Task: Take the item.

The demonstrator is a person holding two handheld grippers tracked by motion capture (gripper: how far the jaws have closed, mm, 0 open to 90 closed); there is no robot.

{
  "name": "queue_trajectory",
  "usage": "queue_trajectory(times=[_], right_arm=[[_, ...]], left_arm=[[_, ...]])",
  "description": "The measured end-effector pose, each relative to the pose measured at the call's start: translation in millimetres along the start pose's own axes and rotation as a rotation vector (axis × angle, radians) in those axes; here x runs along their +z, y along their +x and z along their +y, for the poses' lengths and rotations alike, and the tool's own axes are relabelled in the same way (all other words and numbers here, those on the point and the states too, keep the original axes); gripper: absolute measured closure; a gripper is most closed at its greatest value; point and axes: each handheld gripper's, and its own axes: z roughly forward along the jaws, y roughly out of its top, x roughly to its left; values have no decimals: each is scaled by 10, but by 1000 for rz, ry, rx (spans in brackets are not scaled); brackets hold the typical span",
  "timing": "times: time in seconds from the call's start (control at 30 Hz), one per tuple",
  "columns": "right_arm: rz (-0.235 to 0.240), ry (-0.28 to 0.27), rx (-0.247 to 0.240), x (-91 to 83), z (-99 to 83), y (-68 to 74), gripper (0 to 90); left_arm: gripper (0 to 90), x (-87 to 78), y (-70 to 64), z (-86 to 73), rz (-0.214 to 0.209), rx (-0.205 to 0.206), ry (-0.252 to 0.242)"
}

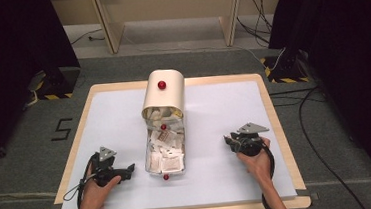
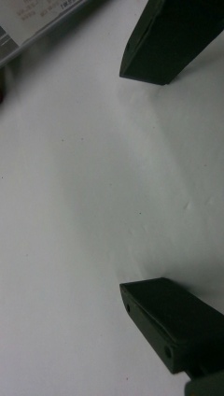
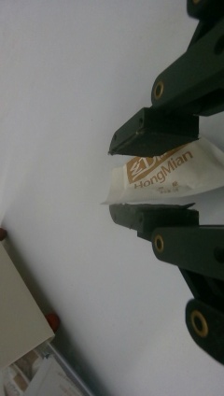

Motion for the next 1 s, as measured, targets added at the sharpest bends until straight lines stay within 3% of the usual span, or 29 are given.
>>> queue_trajectory(times=[0.1,0.23,1.0], right_arm=[[7,-25,37,-39,30,-12,552],[14,-38,56,-62,47,-8,524],[38,-41,60,-76,118,83,407]], left_arm=[[0,1,0,0,1,0,-1],[0,1,0,0,1,-1,-1],[0,1,1,-1,1,-1,-2]])
